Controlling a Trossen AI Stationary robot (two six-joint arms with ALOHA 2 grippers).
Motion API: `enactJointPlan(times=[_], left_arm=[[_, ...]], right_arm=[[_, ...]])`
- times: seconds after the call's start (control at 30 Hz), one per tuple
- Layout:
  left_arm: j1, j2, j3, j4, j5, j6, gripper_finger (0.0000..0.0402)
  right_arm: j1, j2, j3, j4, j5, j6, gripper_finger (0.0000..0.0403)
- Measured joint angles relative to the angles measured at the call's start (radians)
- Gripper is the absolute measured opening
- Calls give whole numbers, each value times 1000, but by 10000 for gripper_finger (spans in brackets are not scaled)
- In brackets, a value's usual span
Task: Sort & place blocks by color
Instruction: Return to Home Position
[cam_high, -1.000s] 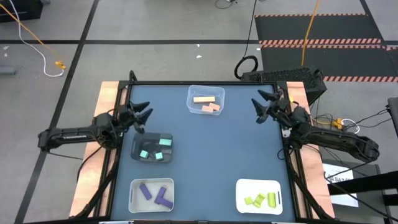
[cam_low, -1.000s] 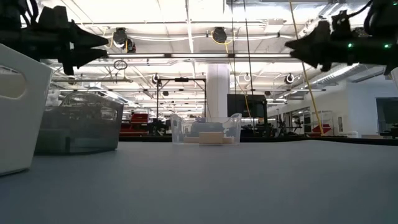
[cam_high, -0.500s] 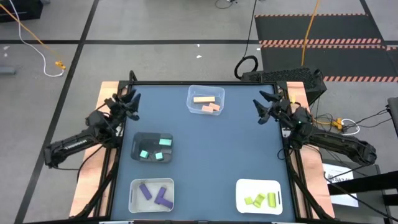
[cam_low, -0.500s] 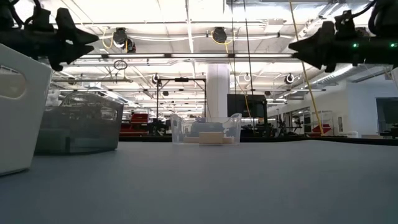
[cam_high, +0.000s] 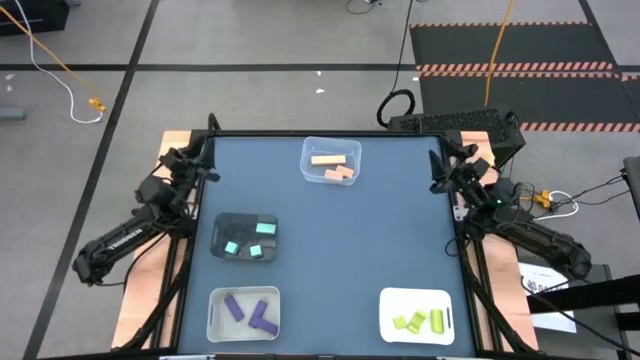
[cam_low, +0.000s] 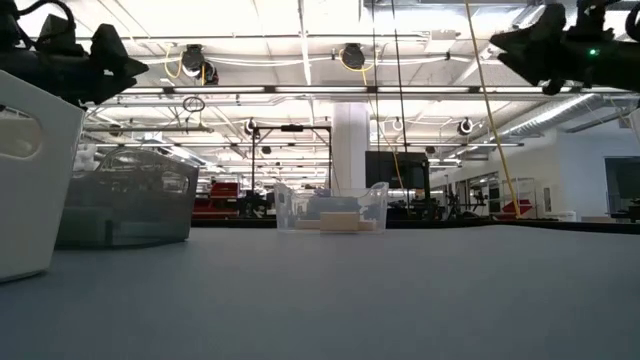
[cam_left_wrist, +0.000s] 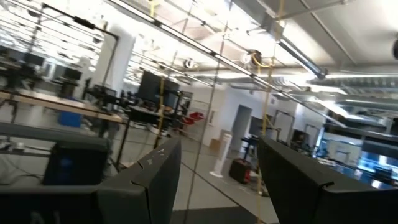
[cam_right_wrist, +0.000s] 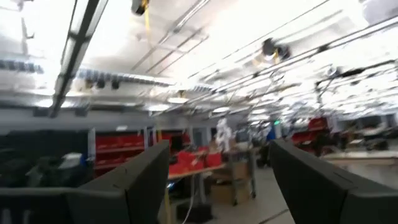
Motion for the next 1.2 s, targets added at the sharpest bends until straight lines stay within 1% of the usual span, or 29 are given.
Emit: enactJointPlan(times=[0.13, 0.3, 0.6, 1.2], left_arm=[[28, 0, 0, 0, 0, 0, 212], [30, 0, 0, 0, 0, 0, 212], [30, 0, 0, 0, 0, 0, 212], [30, 0, 0, 0, 0, 0, 212]], right_arm=[[-58, -55, 0, 0, 0, 0, 267], [-100, -94, 0, -1, 0, 0, 267], [-167, -109, 0, -1, 0, 0, 267], [-173, -108, 0, -1, 0, 0, 267]])
